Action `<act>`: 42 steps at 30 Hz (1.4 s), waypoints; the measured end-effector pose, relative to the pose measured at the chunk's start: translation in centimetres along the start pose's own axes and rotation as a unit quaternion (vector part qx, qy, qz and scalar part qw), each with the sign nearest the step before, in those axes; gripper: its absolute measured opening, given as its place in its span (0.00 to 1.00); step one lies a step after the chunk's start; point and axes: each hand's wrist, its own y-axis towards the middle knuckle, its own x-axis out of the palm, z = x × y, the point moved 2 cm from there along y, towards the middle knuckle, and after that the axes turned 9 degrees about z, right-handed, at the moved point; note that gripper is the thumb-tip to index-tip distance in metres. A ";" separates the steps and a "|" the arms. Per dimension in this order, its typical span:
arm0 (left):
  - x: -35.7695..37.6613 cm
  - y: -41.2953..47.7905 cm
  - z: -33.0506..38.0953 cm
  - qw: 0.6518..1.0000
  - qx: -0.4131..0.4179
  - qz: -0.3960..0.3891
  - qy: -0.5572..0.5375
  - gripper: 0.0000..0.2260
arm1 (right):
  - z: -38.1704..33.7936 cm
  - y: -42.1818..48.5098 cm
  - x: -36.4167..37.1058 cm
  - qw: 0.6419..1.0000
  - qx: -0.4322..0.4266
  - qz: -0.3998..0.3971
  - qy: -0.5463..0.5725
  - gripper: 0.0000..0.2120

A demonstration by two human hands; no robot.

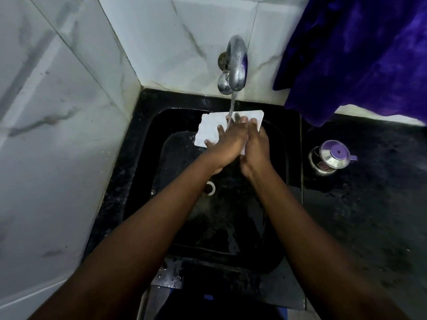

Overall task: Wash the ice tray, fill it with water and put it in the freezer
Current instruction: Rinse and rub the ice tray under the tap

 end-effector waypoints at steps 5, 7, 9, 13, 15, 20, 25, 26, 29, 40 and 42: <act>-3.7 3.4 -2.9 0.973 -0.029 0.161 0.163 0.34 | -0.7 1.3 -2.2 0.998 -0.008 0.054 -0.014 0.14; -5.9 4.5 -4.0 0.960 -0.056 0.214 0.173 0.40 | -1.3 2.3 -3.2 0.997 0.018 0.070 -0.008 0.14; -7.6 4.7 -4.5 0.966 -0.087 0.225 0.093 0.47 | -1.6 3.5 -4.2 0.996 0.045 0.078 -0.008 0.14; -8.7 3.7 -6.1 0.929 -0.122 0.045 -0.345 0.27 | -2.1 5.9 -4.9 0.972 -0.063 0.127 -0.188 0.15; -8.2 2.4 -6.6 0.875 -0.135 -0.021 -0.465 0.28 | -2.0 6.2 -4.1 0.890 -0.202 0.162 -0.375 0.21; -5.6 1.5 -8.1 0.805 -0.149 -0.041 -0.573 0.33 | 0.6 5.6 -0.1 0.671 -0.308 0.110 -0.665 0.37; -4.8 1.1 -9.2 0.816 -0.144 0.030 -0.559 0.48 | 5.0 0.7 3.2 0.610 -0.361 -0.083 -0.700 0.41; -5.0 1.1 -9.8 0.823 -0.155 0.060 -0.544 0.50 | 5.7 -0.5 3.4 0.594 -0.381 -0.132 -0.696 0.41; -5.6 0.8 -11.3 0.824 -0.162 0.123 -0.529 0.38 | 6.2 -1.7 3.2 0.522 -0.441 -0.261 -0.682 0.39; -5.5 0.3 -11.7 0.825 -0.188 0.202 -0.493 0.29 | 6.4 -0.9 1.7 0.464 -0.487 -0.317 -0.668 0.43; -5.7 0.2 -11.5 0.826 -0.193 0.221 -0.481 0.28 | 6.0 0.2 1.4 0.482 -0.483 -0.297 -0.668 0.41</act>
